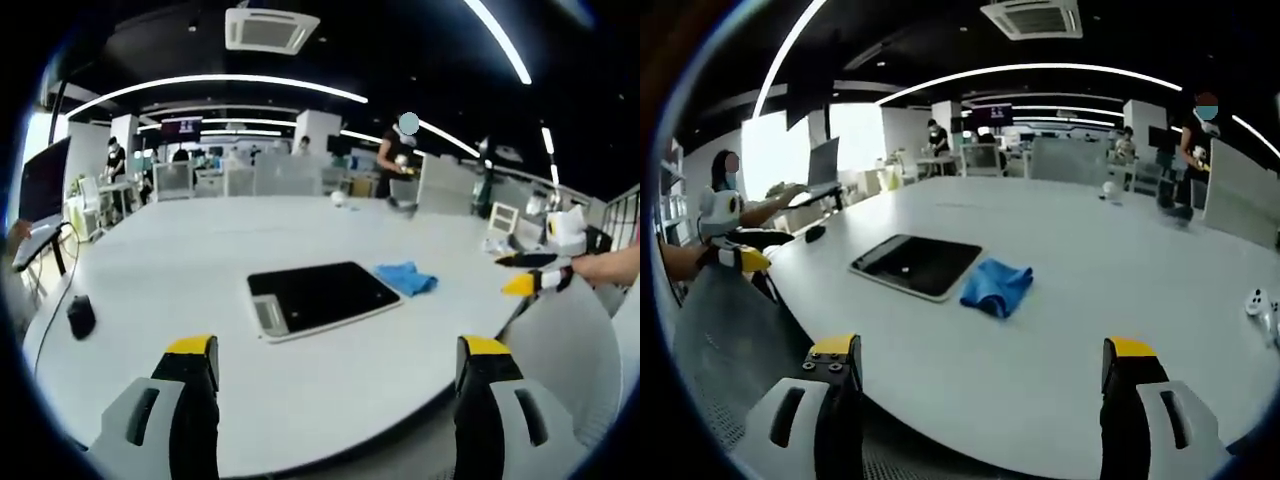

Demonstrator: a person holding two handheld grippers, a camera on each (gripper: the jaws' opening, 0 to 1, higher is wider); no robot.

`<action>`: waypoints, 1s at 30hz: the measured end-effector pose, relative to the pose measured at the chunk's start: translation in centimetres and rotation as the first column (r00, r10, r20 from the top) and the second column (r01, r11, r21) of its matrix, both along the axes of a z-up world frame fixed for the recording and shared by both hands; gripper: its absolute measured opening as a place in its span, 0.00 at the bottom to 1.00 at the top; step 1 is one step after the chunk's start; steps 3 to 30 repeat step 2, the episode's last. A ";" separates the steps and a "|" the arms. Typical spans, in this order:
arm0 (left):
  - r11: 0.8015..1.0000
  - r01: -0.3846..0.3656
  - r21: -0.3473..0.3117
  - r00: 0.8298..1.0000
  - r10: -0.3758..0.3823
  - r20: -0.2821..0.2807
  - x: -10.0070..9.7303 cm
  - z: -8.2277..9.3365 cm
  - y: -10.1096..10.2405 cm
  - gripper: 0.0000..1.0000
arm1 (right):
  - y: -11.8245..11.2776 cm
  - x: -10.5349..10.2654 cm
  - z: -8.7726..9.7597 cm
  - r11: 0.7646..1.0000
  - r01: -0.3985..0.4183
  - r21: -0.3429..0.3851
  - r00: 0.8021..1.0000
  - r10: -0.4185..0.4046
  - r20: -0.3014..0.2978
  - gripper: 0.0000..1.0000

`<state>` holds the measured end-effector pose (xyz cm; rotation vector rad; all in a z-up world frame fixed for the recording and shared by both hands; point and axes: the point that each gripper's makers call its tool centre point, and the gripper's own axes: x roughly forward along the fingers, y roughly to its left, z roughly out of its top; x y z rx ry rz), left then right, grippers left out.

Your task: Wipe the mirror surface with the cleaning cloth until all visible marks leave the cleaned area.

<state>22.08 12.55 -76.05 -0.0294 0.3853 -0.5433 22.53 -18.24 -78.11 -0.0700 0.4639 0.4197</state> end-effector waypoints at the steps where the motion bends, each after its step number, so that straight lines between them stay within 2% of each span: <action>1: 1.000 0.000 -0.001 1.000 0.000 0.001 0.0 0.0 0.0 0.99 | 0.0 0.0 0.0 1.000 0.000 0.000 1.000 0.000 -0.001 1.00; 30: 1.000 0.000 -0.002 1.000 0.000 0.002 0.0 0.0 0.0 0.99 | 0.0 0.0 0.0 1.000 0.000 0.001 1.000 0.000 -0.001 1.00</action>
